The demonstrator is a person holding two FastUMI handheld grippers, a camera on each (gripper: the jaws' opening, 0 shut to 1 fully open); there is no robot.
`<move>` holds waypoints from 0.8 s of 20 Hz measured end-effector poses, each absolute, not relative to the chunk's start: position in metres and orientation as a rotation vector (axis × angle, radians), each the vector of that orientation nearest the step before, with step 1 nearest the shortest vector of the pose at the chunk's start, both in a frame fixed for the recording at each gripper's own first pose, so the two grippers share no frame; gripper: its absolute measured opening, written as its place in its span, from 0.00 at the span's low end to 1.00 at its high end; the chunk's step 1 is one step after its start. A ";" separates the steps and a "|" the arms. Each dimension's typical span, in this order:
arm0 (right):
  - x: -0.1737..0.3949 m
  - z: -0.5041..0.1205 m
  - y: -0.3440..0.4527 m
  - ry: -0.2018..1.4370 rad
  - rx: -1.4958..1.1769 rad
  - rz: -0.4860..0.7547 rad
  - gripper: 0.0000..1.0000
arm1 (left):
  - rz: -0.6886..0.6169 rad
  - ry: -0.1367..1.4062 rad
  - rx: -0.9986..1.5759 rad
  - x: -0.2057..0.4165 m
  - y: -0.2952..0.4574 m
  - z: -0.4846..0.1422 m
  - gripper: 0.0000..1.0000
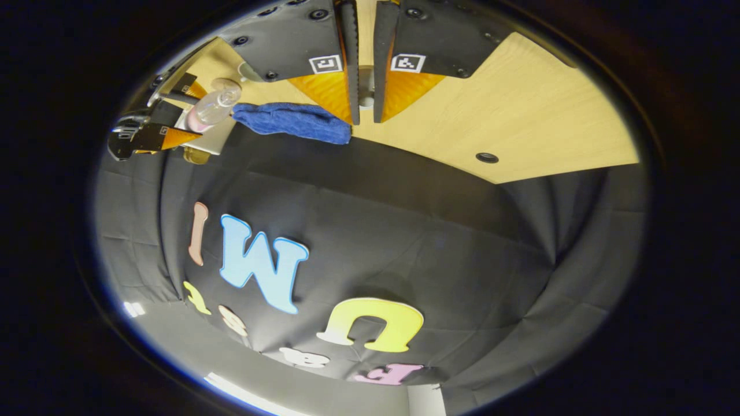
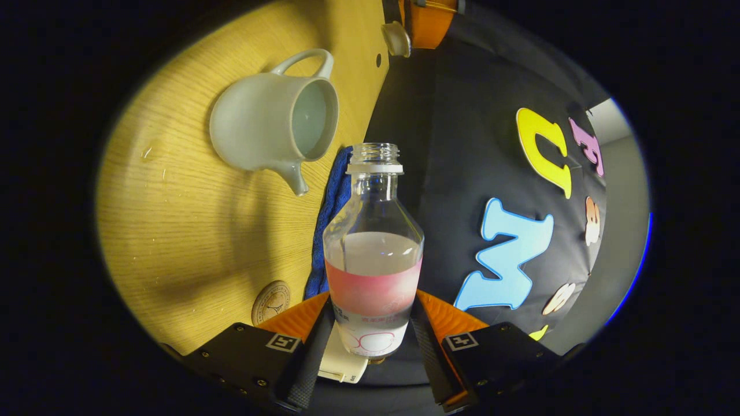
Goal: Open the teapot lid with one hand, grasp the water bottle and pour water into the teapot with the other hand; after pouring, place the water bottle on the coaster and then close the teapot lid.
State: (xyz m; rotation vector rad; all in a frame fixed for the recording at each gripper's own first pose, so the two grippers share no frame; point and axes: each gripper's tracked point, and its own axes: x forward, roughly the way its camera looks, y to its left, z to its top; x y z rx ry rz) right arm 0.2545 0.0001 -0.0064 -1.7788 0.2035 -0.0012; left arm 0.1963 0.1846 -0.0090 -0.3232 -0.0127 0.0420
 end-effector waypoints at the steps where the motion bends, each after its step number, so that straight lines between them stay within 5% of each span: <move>1: 0.255 -0.005 0.000 0.203 -1.789 0.001 0.75 | 0.041 -0.015 -0.326 0.196 0.184 -0.009 0.20; 16: 0.259 0.020 0.019 0.058 -2.061 -0.022 0.76 | 0.042 -0.010 -0.353 0.198 0.190 -0.011 0.20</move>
